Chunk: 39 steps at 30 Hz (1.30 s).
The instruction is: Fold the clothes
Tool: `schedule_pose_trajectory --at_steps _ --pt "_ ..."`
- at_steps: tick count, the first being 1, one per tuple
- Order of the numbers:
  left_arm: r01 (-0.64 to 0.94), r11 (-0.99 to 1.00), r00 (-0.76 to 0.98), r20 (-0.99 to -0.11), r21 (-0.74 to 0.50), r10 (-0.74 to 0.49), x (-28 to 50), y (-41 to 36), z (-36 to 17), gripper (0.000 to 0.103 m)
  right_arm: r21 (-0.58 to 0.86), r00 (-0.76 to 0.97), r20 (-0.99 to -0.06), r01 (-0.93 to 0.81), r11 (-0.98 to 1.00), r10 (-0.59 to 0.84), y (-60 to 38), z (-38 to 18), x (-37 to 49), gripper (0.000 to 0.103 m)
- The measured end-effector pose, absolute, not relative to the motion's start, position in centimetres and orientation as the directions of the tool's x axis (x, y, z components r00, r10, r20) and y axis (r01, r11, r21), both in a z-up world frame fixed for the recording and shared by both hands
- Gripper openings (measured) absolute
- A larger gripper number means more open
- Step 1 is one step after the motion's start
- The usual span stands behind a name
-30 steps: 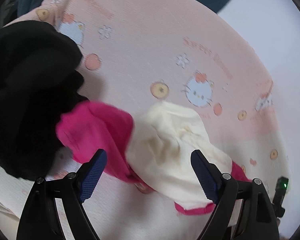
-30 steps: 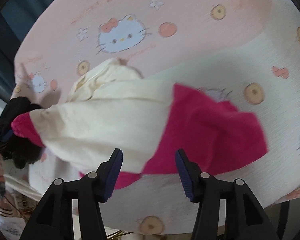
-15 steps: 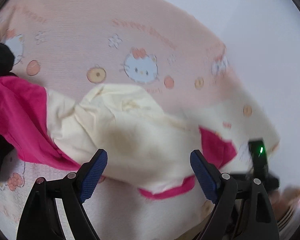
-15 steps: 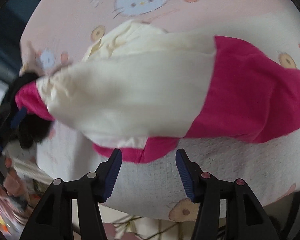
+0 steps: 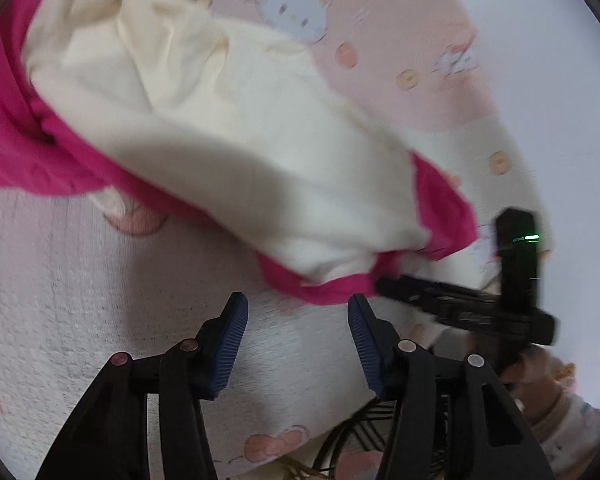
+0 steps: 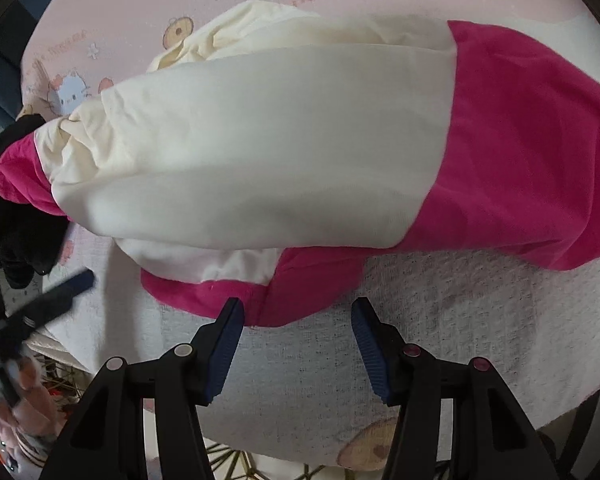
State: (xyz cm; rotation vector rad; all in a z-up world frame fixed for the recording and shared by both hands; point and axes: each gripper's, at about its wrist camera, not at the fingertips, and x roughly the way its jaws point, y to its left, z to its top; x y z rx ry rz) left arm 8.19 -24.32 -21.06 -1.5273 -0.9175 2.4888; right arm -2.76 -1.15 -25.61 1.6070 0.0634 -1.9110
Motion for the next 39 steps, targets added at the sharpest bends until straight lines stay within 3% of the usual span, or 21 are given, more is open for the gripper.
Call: schedule_pose_trajectory --at_steps 2,6,14,15,16,17,30,32,39 --pt "0.276 -0.800 -0.473 -0.800 -0.533 0.369 7.5 -24.1 -22.4 0.049 0.361 -0.066 -0.892 0.491 -0.793 -0.447 -1.0 -25.7 -2.8 0.055" --pt "0.326 -0.708 -0.511 -0.747 -0.627 0.426 7.0 -24.2 -24.0 0.049 0.372 -0.088 -0.881 0.481 -0.794 -0.465 -1.0 -25.9 -3.2 0.055" --pt "0.369 -0.656 -0.546 -0.725 -0.658 0.419 5.8 -24.8 -24.6 0.049 0.268 -0.159 -0.897 0.545 -0.794 -0.412 -2.7 -26.0 -3.3 0.055" --pt "0.375 -0.653 -0.546 -0.726 -0.658 0.418 5.7 -24.8 -24.6 0.049 0.263 -0.165 -0.899 0.541 -0.799 -0.407 -2.8 -25.9 -3.3 0.044" --pt "0.381 -0.650 -0.545 -0.728 -0.658 0.417 5.7 -24.8 -24.6 0.049 0.260 -0.166 -0.900 0.536 -0.803 -0.403 -2.8 -25.9 -3.3 0.016" --pt "0.379 -0.654 -0.541 -0.730 -0.654 0.417 5.6 -24.7 -24.6 0.050 0.275 -0.160 -0.898 0.525 -0.805 -0.410 -2.7 -25.8 -3.4 0.009" --pt "0.367 -0.609 -0.602 -0.679 -0.703 0.421 5.3 -23.9 -23.8 0.050 0.507 -0.149 -0.751 0.495 -0.706 -0.644 -2.1 -18.7 -3.9 0.008" --pt "0.371 -0.587 -0.632 -0.659 -0.720 0.408 5.6 -24.2 -23.6 0.021 0.525 -0.139 -0.740 0.492 -0.695 -0.658 -2.3 -18.5 -3.8 0.008" --pt "0.354 -0.592 -0.675 -0.636 -0.723 0.373 6.3 -24.4 -21.6 0.012 0.561 -0.122 -0.717 0.484 -0.672 -0.686 -2.2 -17.8 -3.6 0.008"
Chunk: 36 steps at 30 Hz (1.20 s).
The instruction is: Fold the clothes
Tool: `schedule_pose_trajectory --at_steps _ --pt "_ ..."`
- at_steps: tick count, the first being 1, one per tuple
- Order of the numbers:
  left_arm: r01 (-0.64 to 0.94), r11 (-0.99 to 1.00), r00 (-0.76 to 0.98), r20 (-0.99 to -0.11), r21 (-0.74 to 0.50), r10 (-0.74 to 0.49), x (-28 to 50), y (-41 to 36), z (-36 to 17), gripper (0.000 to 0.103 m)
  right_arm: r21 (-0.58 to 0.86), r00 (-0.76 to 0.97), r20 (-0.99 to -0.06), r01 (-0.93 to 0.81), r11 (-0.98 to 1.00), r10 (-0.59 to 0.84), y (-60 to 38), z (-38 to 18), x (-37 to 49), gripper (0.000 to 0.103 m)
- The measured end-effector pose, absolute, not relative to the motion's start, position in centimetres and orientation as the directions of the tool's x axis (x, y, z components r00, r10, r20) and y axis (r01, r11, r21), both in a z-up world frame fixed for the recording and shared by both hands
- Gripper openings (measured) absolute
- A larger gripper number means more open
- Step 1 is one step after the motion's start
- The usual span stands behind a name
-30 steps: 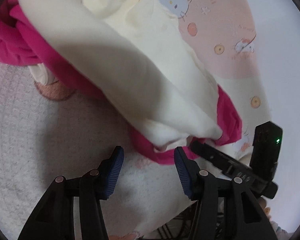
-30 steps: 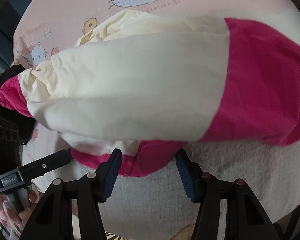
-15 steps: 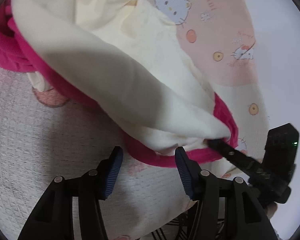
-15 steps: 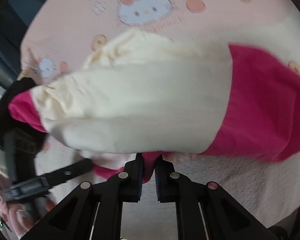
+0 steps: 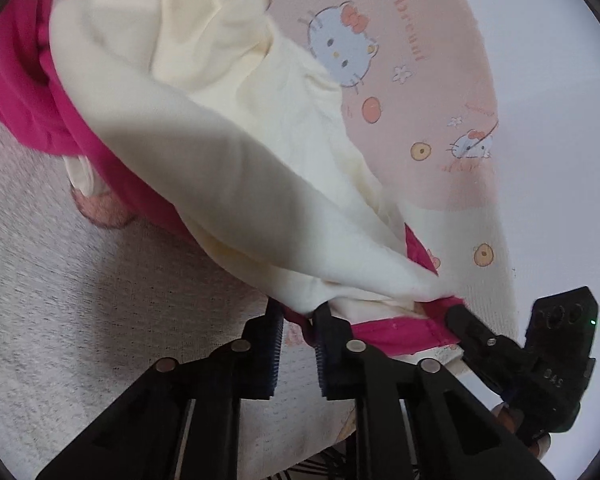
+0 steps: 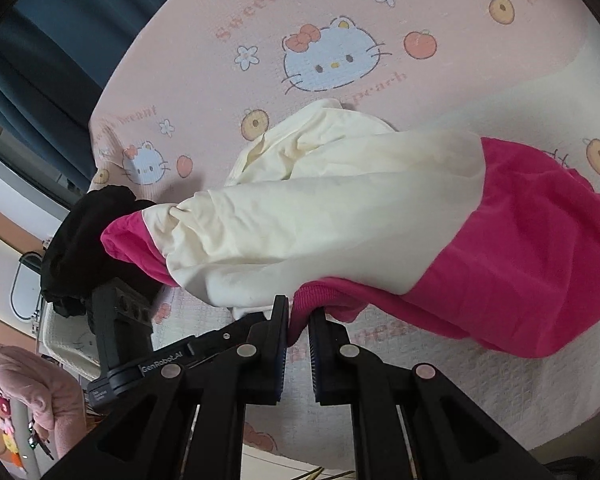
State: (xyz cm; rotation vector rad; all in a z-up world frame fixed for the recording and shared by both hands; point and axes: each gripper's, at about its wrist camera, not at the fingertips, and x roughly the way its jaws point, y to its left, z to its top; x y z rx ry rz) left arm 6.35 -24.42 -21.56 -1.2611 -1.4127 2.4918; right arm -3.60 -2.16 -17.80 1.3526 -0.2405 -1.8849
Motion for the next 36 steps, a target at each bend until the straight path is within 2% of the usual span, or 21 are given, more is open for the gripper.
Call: schedule_pose_trajectory --at_steps 2,6,11,14,16,20,25,27,30,31,34,36 --pt "0.344 -0.611 -0.677 -0.639 -0.713 0.365 6.5 -24.3 -20.6 0.011 0.562 -0.113 -0.722 0.479 -0.674 -0.683 -1.8 -18.0 -3.5 0.009" --pt "0.293 -0.660 -0.705 -0.622 -0.692 0.341 6.7 -24.2 -17.9 0.010 0.480 -0.148 -0.765 0.519 -0.707 -0.627 -1.3 -18.3 -3.0 0.009" --pt "0.266 -0.721 -0.718 -0.631 -0.639 0.294 6.5 -23.8 -16.1 0.010 0.397 -0.176 -0.784 0.594 -0.699 -0.595 -1.7 -18.6 -1.5 0.023" --pt "0.264 -0.724 -0.716 -0.633 -0.637 0.295 6.2 -23.7 -16.0 0.010 0.302 -0.227 -0.788 0.668 -0.680 -0.573 -1.8 -18.2 -0.1 0.029" --pt "0.271 -0.713 -0.712 -0.633 -0.647 0.303 7.0 -24.7 -16.7 0.010 0.220 -0.267 -0.791 0.716 -0.663 -0.550 -1.9 -17.9 0.8 0.062" --pt "0.276 -0.676 -0.722 -0.611 -0.683 0.323 8.0 -26.0 -16.4 0.010 0.036 -0.399 -0.768 0.755 -0.655 -0.502 -1.6 -17.5 2.6 0.064" --pt "0.238 -0.648 -0.763 -0.552 -0.724 0.336 8.2 -26.7 -15.1 0.010 -0.109 -0.437 -0.768 0.810 -0.576 -0.469 -2.2 -18.4 4.6 0.064" --pt "0.236 -0.676 -0.765 -0.563 -0.698 0.314 8.3 -26.7 -14.4 0.010 -0.200 -0.464 -0.770 0.827 -0.525 -0.438 -2.8 -19.4 5.9 0.064" --pt "0.223 -0.775 -0.741 -0.619 -0.591 0.258 8.4 -26.0 -13.6 0.010 -0.276 -0.481 -0.786 0.835 -0.477 -0.388 -3.7 -20.9 6.9 0.064" --pt "0.227 -0.821 -0.714 -0.662 -0.524 0.226 8.2 -25.5 -13.6 0.011 -0.288 -0.483 -0.790 0.836 -0.468 -0.376 -3.9 -21.3 7.1 0.064" --pt "0.254 -0.947 -0.623 -0.783 -0.198 -0.003 8.2 -23.6 -13.8 0.012 -0.325 -0.493 -0.795 0.838 -0.439 -0.354 -4.0 -21.9 7.7 0.064" --pt "0.227 -0.971 -0.604 -0.793 -0.077 -0.078 8.7 -22.7 -14.1 0.012 -0.345 -0.504 -0.790 0.836 -0.426 -0.349 -3.8 -22.0 8.2 0.064"
